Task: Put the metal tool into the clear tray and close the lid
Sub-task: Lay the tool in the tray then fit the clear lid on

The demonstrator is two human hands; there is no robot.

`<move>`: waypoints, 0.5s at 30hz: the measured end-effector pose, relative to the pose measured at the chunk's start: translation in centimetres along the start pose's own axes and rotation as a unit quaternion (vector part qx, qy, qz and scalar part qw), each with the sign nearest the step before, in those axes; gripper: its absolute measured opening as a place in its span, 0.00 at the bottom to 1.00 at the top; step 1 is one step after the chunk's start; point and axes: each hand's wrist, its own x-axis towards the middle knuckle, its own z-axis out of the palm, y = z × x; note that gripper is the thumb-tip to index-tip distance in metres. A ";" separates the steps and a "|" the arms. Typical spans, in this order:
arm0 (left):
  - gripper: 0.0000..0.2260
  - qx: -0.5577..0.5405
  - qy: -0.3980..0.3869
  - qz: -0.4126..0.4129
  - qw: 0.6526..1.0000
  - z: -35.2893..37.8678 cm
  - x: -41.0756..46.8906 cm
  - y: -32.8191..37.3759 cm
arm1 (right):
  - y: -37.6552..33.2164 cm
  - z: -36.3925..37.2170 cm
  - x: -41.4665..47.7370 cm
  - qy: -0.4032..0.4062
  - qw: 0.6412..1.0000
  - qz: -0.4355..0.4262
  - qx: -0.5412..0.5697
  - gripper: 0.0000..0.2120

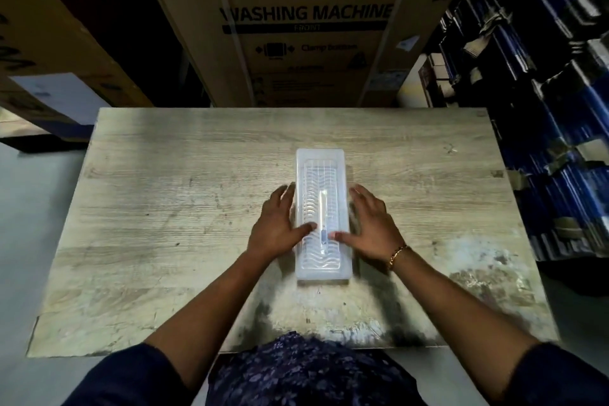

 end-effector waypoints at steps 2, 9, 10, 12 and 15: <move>0.56 0.122 -0.078 0.083 0.986 -1.0 0.3 -1.3 | 0.6 -1.0 0.3 -0.092 0.984 -0.070 -0.135 0.62; 0.62 0.258 -0.142 0.137 0.946 -1.0 0.8 -3.0 | 1.7 -0.8 0.5 -0.132 0.960 -0.093 -0.229 0.65; 0.62 0.265 -0.142 0.137 0.944 -1.1 0.6 -2.8 | 1.6 -0.9 0.4 -0.130 0.959 -0.094 -0.233 0.65; 0.63 0.267 -0.144 0.135 0.943 -1.3 0.6 -2.5 | 1.3 -1.1 0.3 -0.123 0.955 -0.102 -0.248 0.65; 0.64 0.279 -0.151 0.121 0.941 -2.0 0.6 -1.9 | 0.7 -1.7 0.3 -0.124 0.955 -0.098 -0.252 0.64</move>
